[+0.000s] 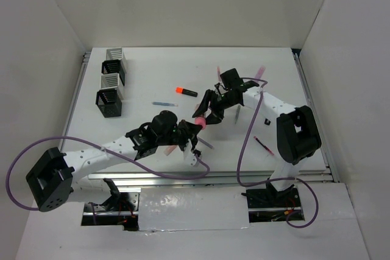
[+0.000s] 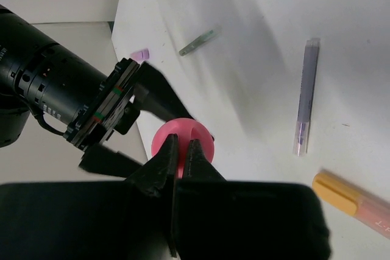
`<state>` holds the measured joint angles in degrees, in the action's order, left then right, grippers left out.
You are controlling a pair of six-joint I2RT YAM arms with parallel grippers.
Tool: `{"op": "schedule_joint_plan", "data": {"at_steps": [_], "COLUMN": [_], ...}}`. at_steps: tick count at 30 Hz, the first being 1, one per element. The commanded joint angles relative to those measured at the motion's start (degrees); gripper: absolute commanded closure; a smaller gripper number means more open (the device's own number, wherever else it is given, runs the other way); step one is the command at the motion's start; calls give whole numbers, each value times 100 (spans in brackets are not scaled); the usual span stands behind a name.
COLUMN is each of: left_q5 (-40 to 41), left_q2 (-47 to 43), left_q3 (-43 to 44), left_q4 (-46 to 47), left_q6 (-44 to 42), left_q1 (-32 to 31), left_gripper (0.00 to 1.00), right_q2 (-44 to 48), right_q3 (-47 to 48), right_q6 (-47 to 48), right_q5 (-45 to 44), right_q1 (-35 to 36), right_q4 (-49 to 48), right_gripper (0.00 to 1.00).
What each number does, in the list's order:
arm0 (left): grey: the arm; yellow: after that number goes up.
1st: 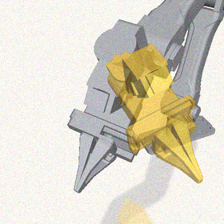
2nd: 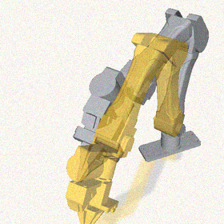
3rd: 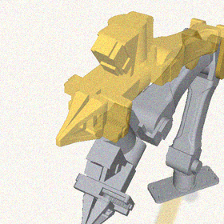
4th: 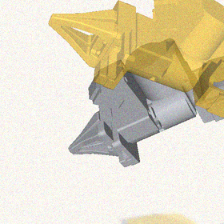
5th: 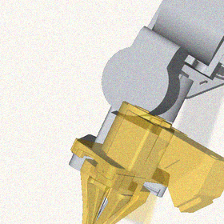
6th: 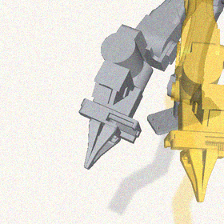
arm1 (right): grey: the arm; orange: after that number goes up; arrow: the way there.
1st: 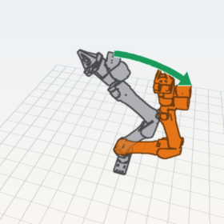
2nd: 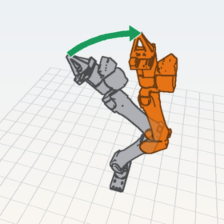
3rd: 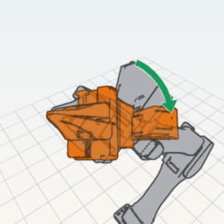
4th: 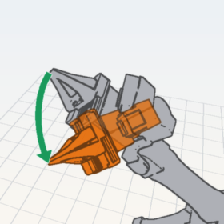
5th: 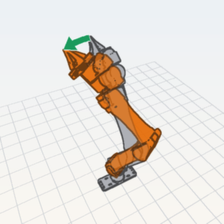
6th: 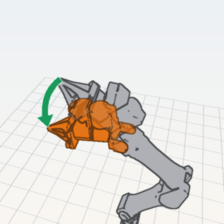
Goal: Sort the stationery into containers
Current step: Place the stationery in the storage box.
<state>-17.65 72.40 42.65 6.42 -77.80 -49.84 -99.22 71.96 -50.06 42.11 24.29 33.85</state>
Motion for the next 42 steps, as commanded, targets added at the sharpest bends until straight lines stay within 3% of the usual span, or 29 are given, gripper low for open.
{"op": "schedule_joint_plan", "data": {"at_steps": [1,4,7,15,22,28,31,33,38,42], "left_q5": [95,121,165,648,1316,1501,1212,1028,930,1000], "left_q2": [-138,-288,-446,-859,-930,-150,404,738,2092,3180], "left_q3": [120,112,85,366,1429,2852,3590,4196,5837,7000], "left_q4": [299,255,159,-350,-1361,-1872,-2056,-2188,-2425,-2461], "left_q6": [54,90,98,958,3178,5367,6290,6836,7630,8070], "left_q1": [-113,-227,-376,-658,-439,878,2175,2670,4049,4737], "left_gripper": [100,100,100,100,100,100,100,100,100,100], "right_q2": [245,280,272,368,588,930,1132,1220,1282,1186], "right_q3": [-68,-25,19,405,1319,1496,1312,1250,1162,1223], "right_q6": [5,93,146,673,1472,1745,1833,1877,2062,2193], "right_q5": [483,369,368,8,-257,-159,-212,-255,-519,-607], "right_q1": [137,128,58,-626,-2261,-3070,-3062,-2975,-2685,-2579], "right_q4": [-185,-124,-115,183,623,440,299,254,219,289], "right_gripper": [38,15,7,3,3,4,5,5,6,6]}}
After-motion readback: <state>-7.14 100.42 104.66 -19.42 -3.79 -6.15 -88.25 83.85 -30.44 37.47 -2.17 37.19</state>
